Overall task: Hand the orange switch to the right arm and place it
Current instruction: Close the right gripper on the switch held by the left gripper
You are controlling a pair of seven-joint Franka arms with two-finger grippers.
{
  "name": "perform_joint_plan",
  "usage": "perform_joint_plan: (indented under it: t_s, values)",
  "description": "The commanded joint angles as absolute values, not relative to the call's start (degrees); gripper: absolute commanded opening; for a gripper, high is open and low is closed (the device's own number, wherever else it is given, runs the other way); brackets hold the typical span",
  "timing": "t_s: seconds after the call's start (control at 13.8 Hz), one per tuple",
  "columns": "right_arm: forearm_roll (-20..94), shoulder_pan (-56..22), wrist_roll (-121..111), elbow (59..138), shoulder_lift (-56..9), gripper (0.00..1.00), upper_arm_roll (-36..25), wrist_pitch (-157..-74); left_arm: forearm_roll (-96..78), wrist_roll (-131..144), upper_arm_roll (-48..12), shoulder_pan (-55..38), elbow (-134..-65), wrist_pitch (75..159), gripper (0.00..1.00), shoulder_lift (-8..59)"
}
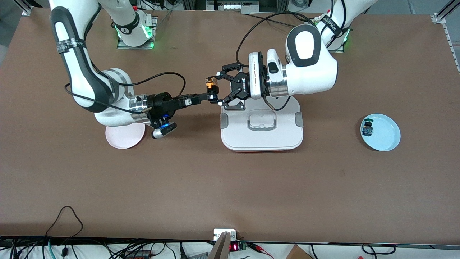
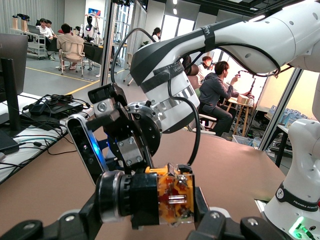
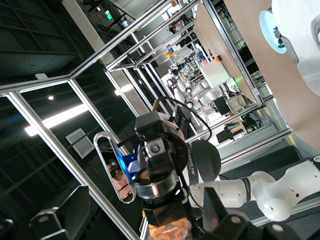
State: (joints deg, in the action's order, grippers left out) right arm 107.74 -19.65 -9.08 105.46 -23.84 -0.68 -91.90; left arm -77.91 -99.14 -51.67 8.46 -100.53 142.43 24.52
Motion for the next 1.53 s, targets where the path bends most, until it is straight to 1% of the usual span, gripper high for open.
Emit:
perform_joint_plan:
  t_s: [0.0, 0.8, 0.87, 0.95, 1.02, 1.09, 1.16, 1.31, 1.38, 1.45]
  values:
    - [109.0, -21.2, -10.0, 105.8, -23.8, 1.0, -0.9, -92.5, -80.4, -101.4, -52.6, 9.2, -100.8, 142.6, 0.0, 24.5]
    - [108.9, -22.1, -9.7, 106.4, -23.6, 0.95, -0.9, -91.7, -80.4, -101.4, -52.6, 9.2, -100.8, 142.6, 0.0, 24.5]
    - [108.9, -22.1, -9.7, 106.4, -23.5, 0.89, -0.9, -91.7, -80.4, -101.5, -52.6, 9.1, -100.8, 142.6, 0.0, 24.6]
    - [108.9, -22.0, -9.5, 106.4, -23.4, 0.79, -0.9, -91.6, -80.4, -101.5, -52.6, 9.0, -100.8, 142.6, 0.0, 24.6]
    - [108.9, -22.0, -9.3, 106.6, -23.2, 0.64, -0.9, -91.6, -80.4, -101.5, -52.6, 9.0, -100.8, 142.6, 0.0, 24.6]
    - [108.9, -21.9, -8.9, 107.1, -23.1, 0.35, -0.9, -91.2, -80.4, -101.5, -52.6, 9.0, -100.8, 142.6, 0.0, 24.6]
    - [108.9, -21.9, -8.3, 107.2, -23.1, 0.29, -0.9, -90.4, -80.4, -101.5, -52.6, 9.0, -100.8, 142.6, 0.0, 24.6]
    - [108.9, -21.6, -6.6, 106.7, -22.7, 0.08, -0.9, -89.8, -80.4, -101.5, -52.6, 8.9, -100.9, 142.6, 0.0, 24.6]
    - [108.9, -21.6, -6.2, 106.5, -22.7, 0.04, -1.0, -89.8, -80.4, -101.5, -52.6, 8.8, -100.8, 142.6, 0.0, 24.6]
    - [108.9, -21.6, -5.8, 106.5, -22.7, 0.02, -1.0, -89.7, -80.4, -101.5, -52.6, 8.8, -100.8, 142.6, 0.0, 24.6]
